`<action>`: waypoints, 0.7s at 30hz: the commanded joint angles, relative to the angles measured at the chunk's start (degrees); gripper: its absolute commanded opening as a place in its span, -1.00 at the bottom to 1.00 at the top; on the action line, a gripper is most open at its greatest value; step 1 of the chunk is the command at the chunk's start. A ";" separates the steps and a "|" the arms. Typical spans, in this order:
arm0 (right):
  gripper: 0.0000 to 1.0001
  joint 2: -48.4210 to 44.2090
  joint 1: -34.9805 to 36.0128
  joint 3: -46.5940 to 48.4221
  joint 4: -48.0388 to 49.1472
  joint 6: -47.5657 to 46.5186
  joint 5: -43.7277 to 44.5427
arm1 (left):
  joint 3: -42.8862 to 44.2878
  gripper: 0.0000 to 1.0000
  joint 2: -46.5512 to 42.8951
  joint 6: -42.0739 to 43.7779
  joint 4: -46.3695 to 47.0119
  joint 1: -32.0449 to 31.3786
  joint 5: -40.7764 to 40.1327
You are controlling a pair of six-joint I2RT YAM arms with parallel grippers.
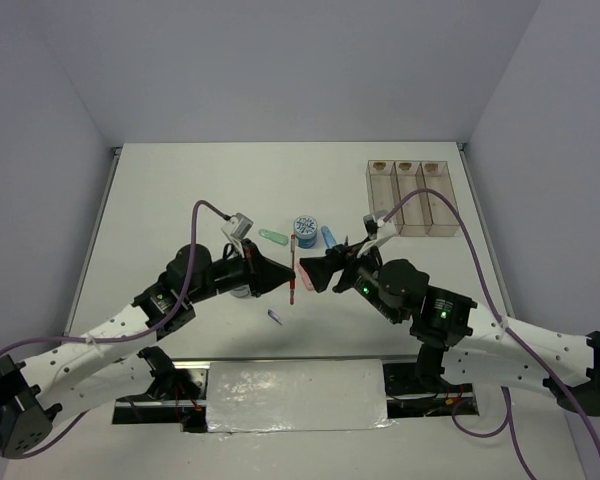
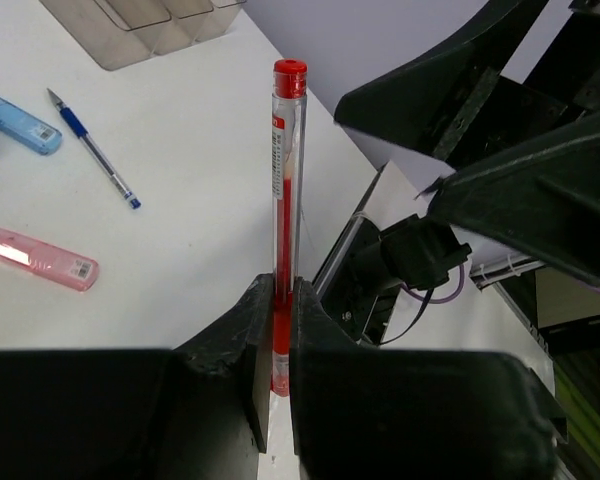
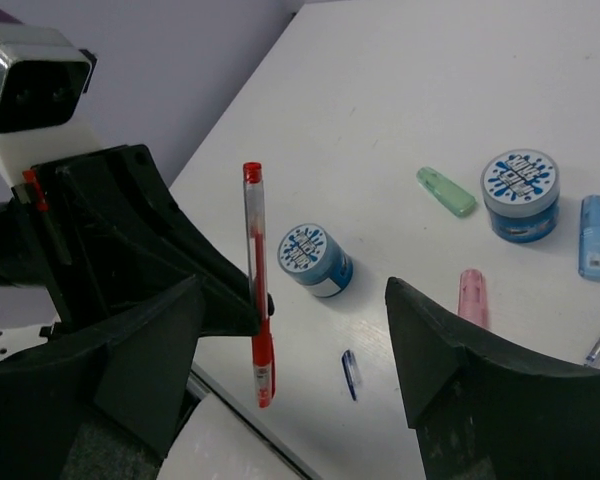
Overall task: Sort the stationery into containers
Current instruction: Pick up the pen from the corner of the board.
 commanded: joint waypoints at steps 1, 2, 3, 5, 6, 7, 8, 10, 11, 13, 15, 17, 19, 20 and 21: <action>0.57 2.43 -0.29 3.12 2.12 -0.23 -3.22 | 2.23 -1.00 1.21 1.79 6.84 -0.45 2.84; 0.55 3.05 -0.29 3.21 2.20 -0.32 -3.22 | 1.97 -1.00 1.22 1.44 7.90 -0.53 3.27; 0.47 3.49 -0.38 3.12 2.81 -0.23 -3.13 | 1.88 -1.00 1.30 1.00 9.30 -0.62 3.54; 0.43 4.11 -0.73 2.59 4.31 -0.32 -4.09 | 2.23 -1.00 2.09 0.91 9.75 -0.80 3.89; 0.43 4.29 -0.82 2.42 4.84 -0.23 -4.79 | 2.58 -1.00 2.36 1.00 9.75 -0.97 4.24; 0.43 4.81 -0.91 2.42 4.84 -0.23 -4.97 | 2.67 -1.00 2.88 1.08 9.84 -1.06 4.42; 0.43 5.16 -1.17 2.59 4.84 -0.32 -4.98 | 2.58 -1.00 3.06 1.09 10.36 -1.15 4.60; 0.41 6.48 -1.52 3.20 4.84 -0.14 -4.71 | 2.41 -1.00 3.24 0.82 11.51 -1.41 5.21; 0.39 6.75 -2.05 3.12 4.84 -0.31 -4.89 | 2.32 -1.00 3.32 0.74 11.95 -1.50 5.39; 0.26 7.36 -2.84 2.51 7.03 -0.14 -6.81 | 2.15 -1.00 3.67 0.73 12.56 -1.85 5.74; -0.35 7.97 -3.63 2.24 8.26 -0.14 -8.31 | 1.79 -1.00 4.20 0.91 12.83 -2.20 5.92; -0.84 8.15 -3.72 1.98 8.88 -0.05 -9.19 | 1.10 -1.00 4.20 0.82 13.35 -2.29 5.04; -0.93 8.24 -3.72 1.80 9.06 0.21 -9.63 | 0.83 -0.90 4.03 0.82 13.45 -2.29 3.55; -1.00 8.16 -3.72 1.54 9.32 0.21 -9.63 | 0.91 -0.79 3.85 1.00 13.18 -2.29 2.85; -1.00 7.89 -3.90 1.54 9.32 0.04 -9.37 | 1.00 -0.43 3.85 1.08 12.75 -2.29 2.14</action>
